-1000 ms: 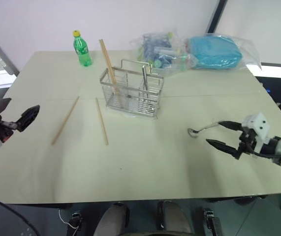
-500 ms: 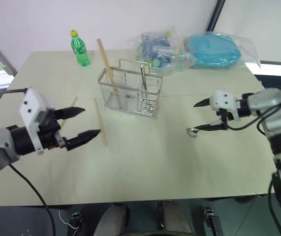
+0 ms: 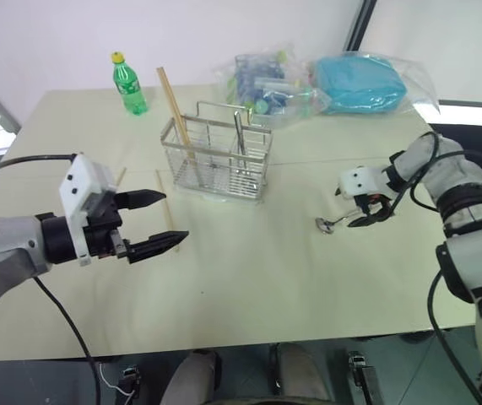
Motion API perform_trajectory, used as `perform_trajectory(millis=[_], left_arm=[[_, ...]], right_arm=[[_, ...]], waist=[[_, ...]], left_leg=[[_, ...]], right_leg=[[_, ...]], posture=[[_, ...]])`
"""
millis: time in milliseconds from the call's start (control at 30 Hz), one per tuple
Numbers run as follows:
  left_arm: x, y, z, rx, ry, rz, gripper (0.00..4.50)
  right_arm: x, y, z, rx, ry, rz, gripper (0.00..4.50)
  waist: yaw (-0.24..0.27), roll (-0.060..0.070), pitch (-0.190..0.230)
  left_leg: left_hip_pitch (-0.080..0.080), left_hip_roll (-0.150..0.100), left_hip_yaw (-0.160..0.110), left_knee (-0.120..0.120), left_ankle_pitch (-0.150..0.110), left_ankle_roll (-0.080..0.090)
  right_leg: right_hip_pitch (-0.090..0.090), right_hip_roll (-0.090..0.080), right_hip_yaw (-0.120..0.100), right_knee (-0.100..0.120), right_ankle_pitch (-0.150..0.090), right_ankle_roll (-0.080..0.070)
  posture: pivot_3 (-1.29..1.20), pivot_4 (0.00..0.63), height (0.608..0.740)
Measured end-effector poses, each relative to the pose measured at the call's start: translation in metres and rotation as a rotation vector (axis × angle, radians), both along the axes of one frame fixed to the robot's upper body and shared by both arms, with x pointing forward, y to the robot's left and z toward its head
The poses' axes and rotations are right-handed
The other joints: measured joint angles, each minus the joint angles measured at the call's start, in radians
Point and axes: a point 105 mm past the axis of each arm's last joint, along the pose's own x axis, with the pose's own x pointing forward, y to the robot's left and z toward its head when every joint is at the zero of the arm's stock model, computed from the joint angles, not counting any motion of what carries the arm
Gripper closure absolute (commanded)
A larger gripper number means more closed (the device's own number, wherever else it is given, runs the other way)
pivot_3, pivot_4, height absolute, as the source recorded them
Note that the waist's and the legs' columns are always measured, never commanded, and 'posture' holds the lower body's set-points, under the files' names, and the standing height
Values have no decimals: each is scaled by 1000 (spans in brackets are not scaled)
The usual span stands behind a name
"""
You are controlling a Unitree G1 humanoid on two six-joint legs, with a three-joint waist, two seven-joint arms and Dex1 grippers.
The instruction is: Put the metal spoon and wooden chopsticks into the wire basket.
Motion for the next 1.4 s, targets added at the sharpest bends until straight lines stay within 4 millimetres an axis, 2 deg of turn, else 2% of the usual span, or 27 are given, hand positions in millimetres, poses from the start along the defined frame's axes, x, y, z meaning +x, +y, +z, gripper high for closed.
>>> perform_trajectory(millis=[200, 233, 300, 467, 533, 867, 1033, 1167, 1267, 1400], left_arm=[[-2, -4, 3, 1, -13, -14, 59], [-2, -4, 4, 2, -20, -11, 17], [-1, -5, 6, 4, -26, -9, 0], [1, -7, 15, -1, -59, -12, 0], [2, -6, 18, -4, -70, -8, 0], [10, -3, 27, -22, -94, 9, 0], [12, 0, 27, -26, -92, 24, 0], [17, 6, 31, -35, -106, 53, 0], [20, 11, 33, -31, -108, 73, 0], [24, 15, 38, -33, -124, 83, 0]], right_arm=[[-2, -1, -7, -47, 7, 28, 0], [-2, -1, -7, -48, 9, 31, 259], [-2, 0, -8, -49, 20, 34, 885], [-5, 3, -11, -42, 53, 36, 3325], [-6, 3, -10, -34, 63, 37, 4470], [-8, 14, -8, 45, 87, 61, 4470], [-12, 44, 3, 243, 91, 143, 4470], [-29, 76, 26, 502, 105, 196, 4470], [-48, 91, 46, 634, 180, 210, 4470], [-71, 109, 83, 817, 294, 216, 4470]], waist=[[1, 0, 0], [0, 0, 0], [0, 0, 0], [-2, 0, 0], [-1, 0, 0], [-1, -2, -1], [-3, -2, -1], [6, -1, -1], [10, -1, -1], [9, -2, -1]], left_leg=[[0, 0, 0, 1, 0, 0], [0, 0, 0, 1, 0, 0], [1, 0, 0, 1, 0, 0], [1, 0, 0, 1, 0, -1], [1, 0, 0, 1, 1, -1], [1, 0, 0, 1, 1, -2], [1, 1, 0, 1, 1, -2], [0, 0, -1, 2, 1, -2], [-1, 0, -1, 3, 0, -1], [0, 0, -1, 3, -3, 4]], right_leg=[[0, 0, 0, 1, 0, 0], [0, 0, 0, 1, 0, 0], [0, 0, 0, 2, 0, 0], [0, 0, 1, 3, 0, 0], [0, 1, 1, 3, 0, 0], [-2, 1, 1, 9, 0, 0], [-3, 1, 2, 9, 0, 0], [-4, 1, 2, 10, 0, 0], [-4, 0, 2, 9, 0, 0], [-4, 0, 1, 10, 0, 0]], posture=[[0, 150, 713], [0, 150, 713], [0, 150, 713], [0, 150, 713], [0, 150, 713], [0, 150, 713], [0, 150, 713], [0, 150, 713], [0, 150, 713], [0, 150, 713]])
